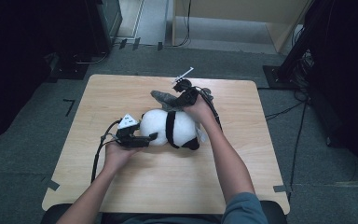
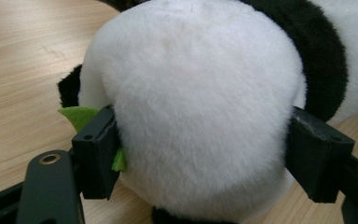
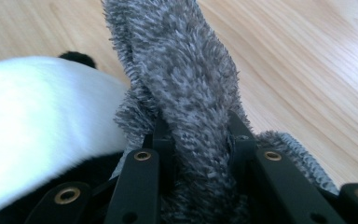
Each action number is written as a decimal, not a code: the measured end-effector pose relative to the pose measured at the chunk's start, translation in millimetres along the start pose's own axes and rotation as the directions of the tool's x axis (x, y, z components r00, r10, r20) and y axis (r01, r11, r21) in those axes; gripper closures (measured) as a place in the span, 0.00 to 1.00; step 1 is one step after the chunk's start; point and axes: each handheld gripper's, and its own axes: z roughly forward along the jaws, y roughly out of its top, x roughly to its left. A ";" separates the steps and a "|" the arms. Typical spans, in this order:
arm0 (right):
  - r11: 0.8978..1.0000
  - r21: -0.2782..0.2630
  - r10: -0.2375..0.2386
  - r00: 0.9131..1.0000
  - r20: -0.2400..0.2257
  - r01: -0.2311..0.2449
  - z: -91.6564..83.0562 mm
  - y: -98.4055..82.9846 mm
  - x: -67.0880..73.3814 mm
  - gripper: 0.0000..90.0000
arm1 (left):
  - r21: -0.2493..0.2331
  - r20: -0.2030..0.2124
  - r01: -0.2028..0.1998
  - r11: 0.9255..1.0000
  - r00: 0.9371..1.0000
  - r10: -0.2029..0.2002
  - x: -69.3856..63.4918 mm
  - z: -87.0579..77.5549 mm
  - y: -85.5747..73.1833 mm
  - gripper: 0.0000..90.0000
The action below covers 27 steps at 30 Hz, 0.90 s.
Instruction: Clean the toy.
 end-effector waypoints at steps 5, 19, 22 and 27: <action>0.999 0.000 0.051 0.999 0.013 -0.051 -7.0 -11.5 -16.7 0.81 | 0.002 0.003 0.000 1.000 1.000 0.000 0.2 0.0 -0.3 0.25; 0.993 -0.001 0.122 0.992 0.037 -0.122 -11.3 -39.4 -41.8 0.81 | -0.001 0.006 0.002 1.000 1.000 -0.002 1.2 -0.2 -1.1 0.24; 0.991 0.001 0.137 0.989 0.052 -0.137 -10.6 -47.4 -47.1 0.81 | -0.004 0.002 -0.001 1.000 1.000 0.001 0.9 -0.2 -1.4 0.24; 0.982 -0.026 0.186 0.982 0.042 -0.185 -9.8 -61.6 -52.4 0.81 | -0.010 0.001 -0.003 1.000 1.000 0.003 1.1 -0.2 -1.8 0.24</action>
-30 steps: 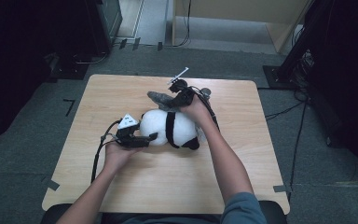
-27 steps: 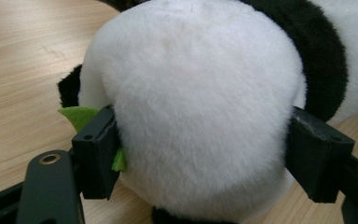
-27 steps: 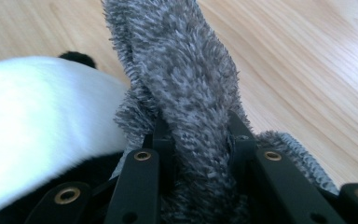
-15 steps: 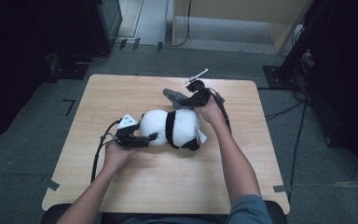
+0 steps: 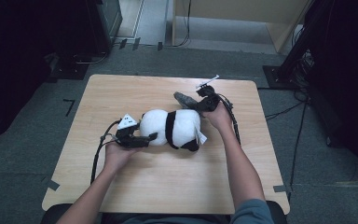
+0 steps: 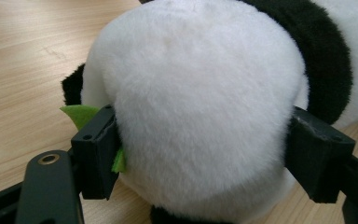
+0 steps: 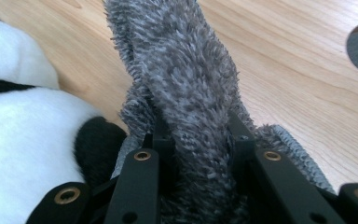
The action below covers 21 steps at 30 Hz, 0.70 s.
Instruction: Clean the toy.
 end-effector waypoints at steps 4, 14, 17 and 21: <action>1.000 0.002 0.007 0.999 0.044 -0.007 -1.6 -7.1 -4.8 0.81 | -0.002 0.002 0.001 1.000 1.000 -0.001 0.3 -0.2 -0.7 0.24; 0.991 -0.132 0.011 0.999 0.040 -0.006 -47.7 1.0 0.8 0.81 | -0.013 0.003 0.001 1.000 1.000 -0.001 -0.4 -0.4 -1.8 0.24; 0.985 -0.157 -0.064 0.997 0.045 0.070 -58.7 7.6 20.9 0.81 | -0.020 0.004 -0.002 1.000 1.000 0.002 -0.3 -0.4 -2.5 0.24; 0.976 -0.168 -0.135 0.990 0.037 0.139 -68.7 17.8 50.6 0.81 | -0.022 0.004 -0.006 1.000 1.000 0.006 -0.3 -0.6 -2.8 0.24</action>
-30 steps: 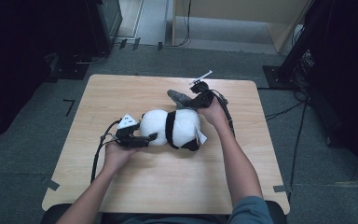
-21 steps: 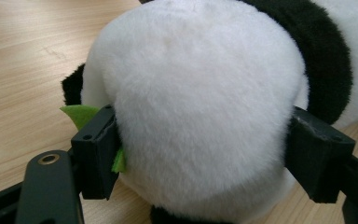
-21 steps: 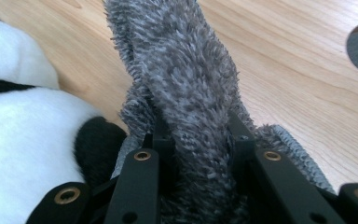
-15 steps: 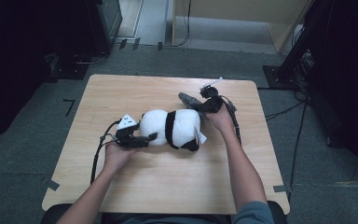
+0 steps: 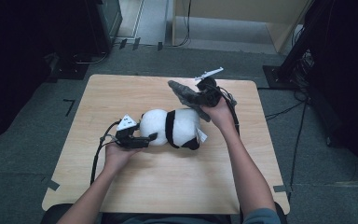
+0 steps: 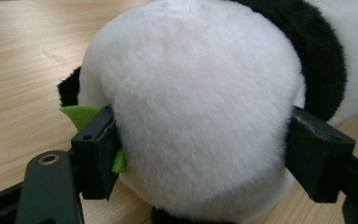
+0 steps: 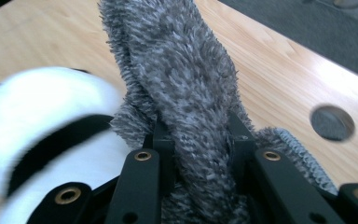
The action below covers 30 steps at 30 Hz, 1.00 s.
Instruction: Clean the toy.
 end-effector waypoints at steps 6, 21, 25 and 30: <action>0.997 -0.006 -0.071 0.997 -0.039 0.071 -1.0 17.4 36.1 0.81 | -0.002 0.000 0.010 1.000 1.000 -0.010 0.8 0.0 0.4 0.24; 0.998 -0.040 -0.049 0.977 -0.205 0.042 24.3 40.8 93.9 0.81 | 0.006 0.001 0.007 1.000 1.000 -0.007 0.3 -0.2 1.1 0.24; 0.998 -0.003 -0.060 0.979 -0.193 0.061 40.1 37.6 101.0 0.81 | 0.008 0.003 0.006 1.000 1.000 -0.006 0.3 -0.3 1.2 0.24; 0.998 0.023 -0.053 0.977 -0.207 0.059 55.9 28.6 103.4 0.81 | 0.013 0.004 0.009 1.000 1.000 -0.009 0.5 -0.4 1.2 0.24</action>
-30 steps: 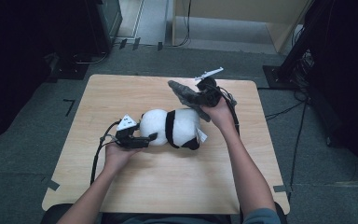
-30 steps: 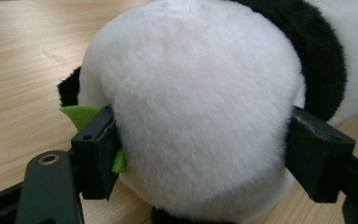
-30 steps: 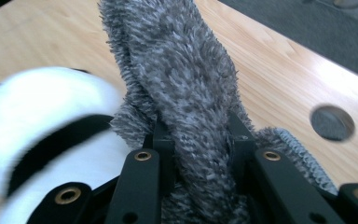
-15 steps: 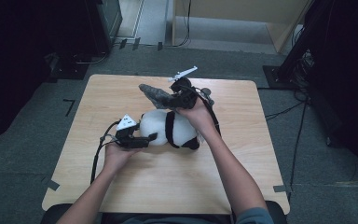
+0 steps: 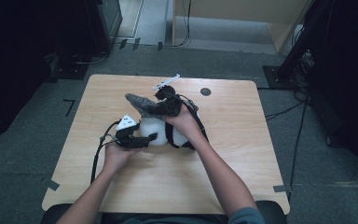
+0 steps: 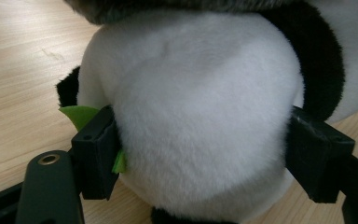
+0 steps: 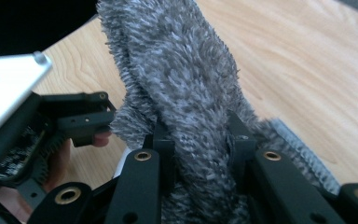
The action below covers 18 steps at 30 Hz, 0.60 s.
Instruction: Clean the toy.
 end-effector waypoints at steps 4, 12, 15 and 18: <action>1.000 -0.001 -0.017 1.000 -0.001 0.017 4.3 -3.9 0.5 0.81 | 0.004 -0.002 0.000 1.000 1.000 0.000 -0.2 0.0 0.1 0.25; 0.999 -0.008 -0.044 0.999 0.006 0.044 2.7 -16.1 -1.0 0.80 | 0.018 -0.009 -0.004 1.000 1.000 0.004 -3.2 0.8 1.9 0.25; 0.999 -0.005 -0.046 0.999 0.010 0.046 -0.7 -18.5 -2.5 0.80 | 0.020 -0.008 -0.006 1.000 1.000 0.007 -3.1 1.0 2.0 0.25; 0.999 0.011 -0.054 0.998 0.021 0.053 -5.8 -20.1 -4.5 0.80 | 0.019 -0.007 -0.005 1.000 1.000 0.006 -2.9 1.0 2.1 0.25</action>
